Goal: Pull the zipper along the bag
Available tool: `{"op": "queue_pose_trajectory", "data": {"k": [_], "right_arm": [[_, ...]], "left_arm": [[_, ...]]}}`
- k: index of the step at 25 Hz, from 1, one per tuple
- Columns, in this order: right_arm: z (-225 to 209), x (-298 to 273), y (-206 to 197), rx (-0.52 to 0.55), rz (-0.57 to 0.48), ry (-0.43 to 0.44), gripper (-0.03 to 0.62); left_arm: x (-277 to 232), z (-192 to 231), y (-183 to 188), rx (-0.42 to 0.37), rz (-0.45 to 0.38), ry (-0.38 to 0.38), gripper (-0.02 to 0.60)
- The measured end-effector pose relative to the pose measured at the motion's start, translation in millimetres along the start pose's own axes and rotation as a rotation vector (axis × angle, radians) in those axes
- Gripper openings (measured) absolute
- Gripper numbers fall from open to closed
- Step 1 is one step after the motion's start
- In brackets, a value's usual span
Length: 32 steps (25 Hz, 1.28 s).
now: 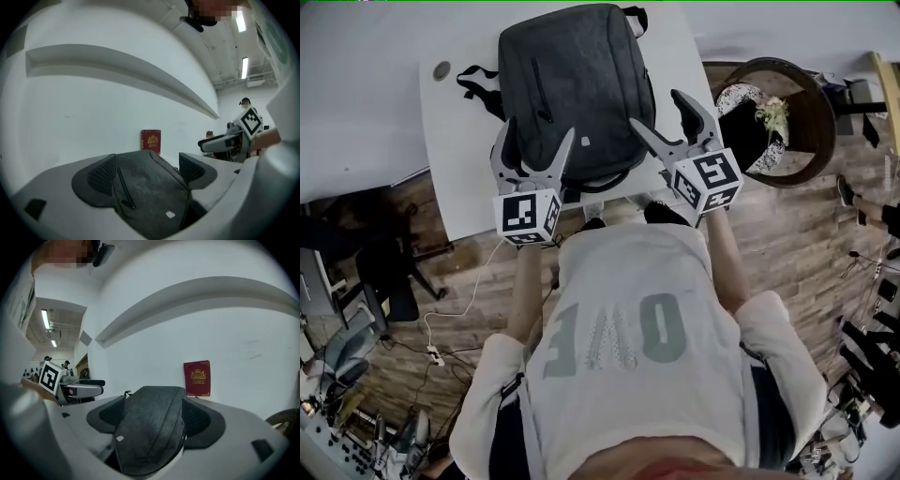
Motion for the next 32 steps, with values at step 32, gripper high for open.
{"op": "queue_pose_trajectory", "data": {"k": [32], "right_arm": [[1, 7, -143, 0.100, 0.596, 0.491, 0.370]], "left_arm": [[65, -10, -119, -0.011, 0.407, 0.014, 0.388]]}}
Point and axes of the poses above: the fingertips, and each gripper's own axes: x backward along the fingers, z to its left, y out of its top, the point moved 3 cm from there along x, backward along the fingers, and after that the axes turned 11 degrees about -z, right-handed, at the moved point
